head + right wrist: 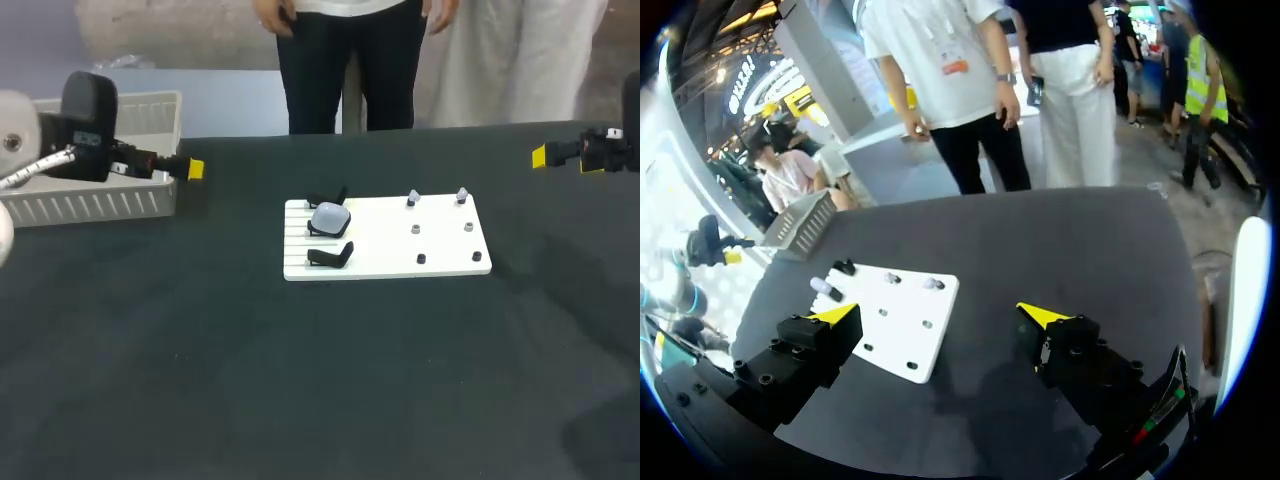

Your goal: Pick up each earbud case from the left stands, insert the matching earbuds, close the lid, and place the case in the box.

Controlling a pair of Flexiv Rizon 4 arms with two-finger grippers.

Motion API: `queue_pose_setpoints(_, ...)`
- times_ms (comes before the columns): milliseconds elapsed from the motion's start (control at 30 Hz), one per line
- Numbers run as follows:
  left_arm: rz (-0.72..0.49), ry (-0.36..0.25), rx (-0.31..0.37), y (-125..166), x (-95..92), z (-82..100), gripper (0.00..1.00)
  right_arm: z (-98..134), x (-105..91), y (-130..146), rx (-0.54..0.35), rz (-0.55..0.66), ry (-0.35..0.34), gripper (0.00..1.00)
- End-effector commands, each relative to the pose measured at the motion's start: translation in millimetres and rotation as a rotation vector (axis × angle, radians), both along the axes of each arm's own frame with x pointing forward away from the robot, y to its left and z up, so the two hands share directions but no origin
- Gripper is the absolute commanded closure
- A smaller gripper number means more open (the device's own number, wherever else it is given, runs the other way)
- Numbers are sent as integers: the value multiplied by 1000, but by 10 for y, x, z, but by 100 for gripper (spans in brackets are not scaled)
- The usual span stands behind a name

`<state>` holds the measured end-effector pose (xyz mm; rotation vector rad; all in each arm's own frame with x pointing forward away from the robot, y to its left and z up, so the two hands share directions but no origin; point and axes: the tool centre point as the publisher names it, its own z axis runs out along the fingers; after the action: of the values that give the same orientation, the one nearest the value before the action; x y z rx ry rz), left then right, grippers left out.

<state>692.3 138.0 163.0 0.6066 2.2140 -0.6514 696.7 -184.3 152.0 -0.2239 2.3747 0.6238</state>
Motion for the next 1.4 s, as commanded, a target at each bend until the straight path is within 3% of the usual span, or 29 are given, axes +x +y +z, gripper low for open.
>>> queue_pose_setpoints(33,-633,-443,-141,-11,-3,-67,0,-11,12,-5,3,4,-1,0)
queue_pose_setpoints(167,-737,-506,-118,-115,-36,-25,0,-11,12,-5,3,4,-1,0)
queue_pose_setpoints(300,-773,-523,-96,-197,-85,5,0,-11,12,-5,3,4,-1,0)
queue_pose_setpoints(400,-761,-488,-41,-275,-127,34,0,-11,12,-5,3,4,-1,0)
queue_pose_setpoints(1033,-761,-488,-41,-275,-127,34,0,-11,12,-5,3,4,-1,0)
queue_pose_setpoints(1100,-751,-464,-10,-374,-191,-3,0,-11,12,-5,3,4,-1,0)
queue_pose_setpoints(1400,-722,-395,17,-836,-326,-127,0,-11,12,-5,3,4,-1,0)
